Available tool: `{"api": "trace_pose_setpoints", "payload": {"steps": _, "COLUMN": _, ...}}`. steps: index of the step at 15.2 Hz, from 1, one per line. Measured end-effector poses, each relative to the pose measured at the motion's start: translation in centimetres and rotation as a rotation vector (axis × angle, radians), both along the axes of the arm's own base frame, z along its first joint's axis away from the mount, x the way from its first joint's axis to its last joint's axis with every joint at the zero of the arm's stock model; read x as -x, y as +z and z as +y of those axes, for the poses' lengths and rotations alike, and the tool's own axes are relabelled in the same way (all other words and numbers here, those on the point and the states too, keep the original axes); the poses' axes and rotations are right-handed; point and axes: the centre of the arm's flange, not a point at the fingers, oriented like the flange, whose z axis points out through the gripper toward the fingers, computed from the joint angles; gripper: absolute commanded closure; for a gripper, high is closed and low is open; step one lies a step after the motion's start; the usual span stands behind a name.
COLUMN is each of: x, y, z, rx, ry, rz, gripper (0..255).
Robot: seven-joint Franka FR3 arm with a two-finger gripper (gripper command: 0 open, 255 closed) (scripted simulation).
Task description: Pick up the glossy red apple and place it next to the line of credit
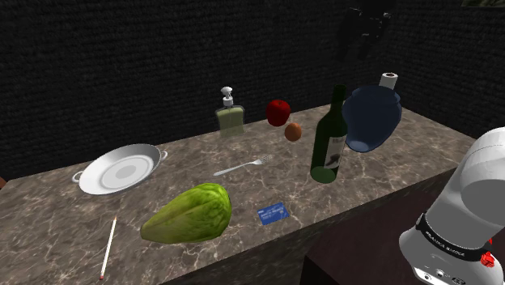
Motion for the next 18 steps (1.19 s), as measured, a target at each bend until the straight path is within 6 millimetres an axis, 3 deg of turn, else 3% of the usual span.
{"api": "trace_pose_setpoints", "payload": {"steps": 2, "x": -0.4, "y": -0.3, "z": -0.2, "rx": 0.003, "ry": 0.002, "rz": -0.003, "gripper": 0}}
{"api": "trace_pose_setpoints", "payload": {"steps": 5, "x": -2.4, "y": -2.4, "z": -0.9, "rx": 0.019, "ry": 0.01, "rz": -0.02, "gripper": 0}}
{"api": "trace_pose_setpoints", "payload": {"steps": 12, "x": -8.0, "y": -7.6, "z": -3.3, "rx": 0.064, "ry": 0.033, "rz": -0.071, "gripper": 0}}
{"api": "trace_pose_setpoints", "payload": {"steps": 18, "x": -13.9, "y": -12.6, "z": -5.0, "rx": 0.103, "ry": 0.053, "rz": -0.115, "gripper": 0}}
